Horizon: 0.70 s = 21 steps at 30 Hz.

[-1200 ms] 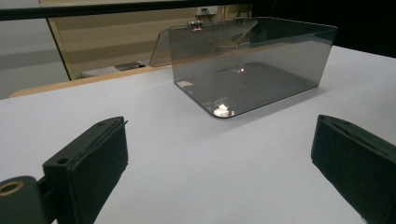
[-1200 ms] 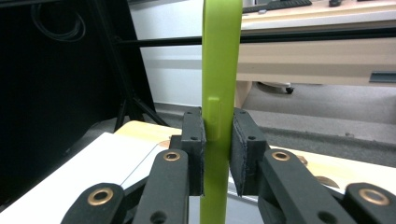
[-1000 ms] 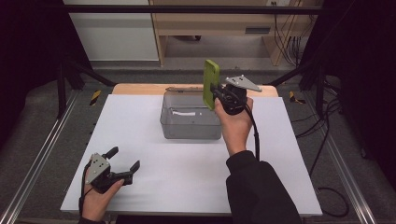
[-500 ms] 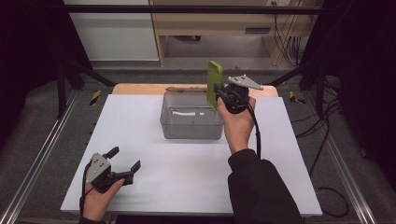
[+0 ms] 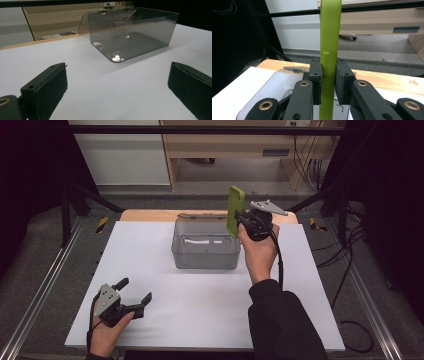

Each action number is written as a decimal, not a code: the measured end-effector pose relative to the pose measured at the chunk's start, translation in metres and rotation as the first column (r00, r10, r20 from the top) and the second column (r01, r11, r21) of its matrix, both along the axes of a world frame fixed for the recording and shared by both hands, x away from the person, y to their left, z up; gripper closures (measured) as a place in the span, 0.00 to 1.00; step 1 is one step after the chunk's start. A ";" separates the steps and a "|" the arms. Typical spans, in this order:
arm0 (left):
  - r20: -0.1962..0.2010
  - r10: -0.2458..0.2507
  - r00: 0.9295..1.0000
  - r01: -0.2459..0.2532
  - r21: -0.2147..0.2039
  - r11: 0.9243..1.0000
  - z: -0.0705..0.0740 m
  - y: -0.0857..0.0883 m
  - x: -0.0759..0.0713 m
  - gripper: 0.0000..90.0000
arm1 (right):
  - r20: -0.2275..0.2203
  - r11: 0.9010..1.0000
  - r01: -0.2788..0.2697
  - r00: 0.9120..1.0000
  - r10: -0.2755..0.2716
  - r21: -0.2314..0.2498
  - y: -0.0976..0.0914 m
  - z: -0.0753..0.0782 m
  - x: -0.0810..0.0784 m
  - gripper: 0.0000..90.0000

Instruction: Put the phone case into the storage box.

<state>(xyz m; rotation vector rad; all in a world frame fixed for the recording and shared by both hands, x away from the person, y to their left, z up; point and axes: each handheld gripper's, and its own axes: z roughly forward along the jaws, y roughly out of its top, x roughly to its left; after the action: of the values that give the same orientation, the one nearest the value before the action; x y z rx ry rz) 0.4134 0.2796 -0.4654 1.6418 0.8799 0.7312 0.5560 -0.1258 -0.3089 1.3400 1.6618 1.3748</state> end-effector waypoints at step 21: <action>0.000 -0.012 1.000 0.012 0.002 1.000 0.000 -0.001 0.000 0.02 | -0.060 1.000 0.010 0.998 -0.010 0.005 -0.002 -0.002 0.003 0.86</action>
<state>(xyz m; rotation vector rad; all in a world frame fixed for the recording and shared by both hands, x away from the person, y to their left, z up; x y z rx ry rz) 0.4131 0.2789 -0.4654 1.6474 0.8690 0.7241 0.5587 -0.1273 -0.3106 1.4040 1.6890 1.3466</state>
